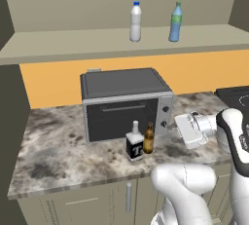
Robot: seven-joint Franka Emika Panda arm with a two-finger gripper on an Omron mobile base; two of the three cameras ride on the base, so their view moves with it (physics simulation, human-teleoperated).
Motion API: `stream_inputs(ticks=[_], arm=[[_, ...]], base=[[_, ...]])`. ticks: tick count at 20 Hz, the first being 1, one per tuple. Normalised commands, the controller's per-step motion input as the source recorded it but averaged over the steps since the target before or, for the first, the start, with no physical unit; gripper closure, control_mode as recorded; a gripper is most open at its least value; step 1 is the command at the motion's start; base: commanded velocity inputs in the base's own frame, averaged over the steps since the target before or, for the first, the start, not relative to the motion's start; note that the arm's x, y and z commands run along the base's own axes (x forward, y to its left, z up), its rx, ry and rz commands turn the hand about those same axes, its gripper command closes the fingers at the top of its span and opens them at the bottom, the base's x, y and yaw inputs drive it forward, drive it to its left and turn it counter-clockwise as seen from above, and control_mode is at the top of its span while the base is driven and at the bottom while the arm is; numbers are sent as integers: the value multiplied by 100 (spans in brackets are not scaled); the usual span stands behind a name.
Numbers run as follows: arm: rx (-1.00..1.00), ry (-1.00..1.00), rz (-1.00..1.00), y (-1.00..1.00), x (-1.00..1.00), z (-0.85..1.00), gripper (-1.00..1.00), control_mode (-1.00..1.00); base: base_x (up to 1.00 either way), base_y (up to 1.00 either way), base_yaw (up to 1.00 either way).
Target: Sort all alcoholic drinks to one cabinet, and non-alcoholic drinks to the other.
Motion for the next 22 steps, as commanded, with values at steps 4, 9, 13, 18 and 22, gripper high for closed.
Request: stream_inputs(ticks=[4, 9, 13, 18, 22], arm=[[2, 0, 0, 3, 16, -11, -100, -100], [1, 0, 0, 6, 25, -9, -100, -100], [0, 0, 0, 10, 16, -12, -100, -100], [0, 0, 0, 2, 1, -10, -100, -100], [0, 0, 0, 0, 3, -8, -100, -100]], base=[[0, 0, 0], [0, 0, 0], [0, 0, 0], [0, 0, 0], [0, 0, 0]])
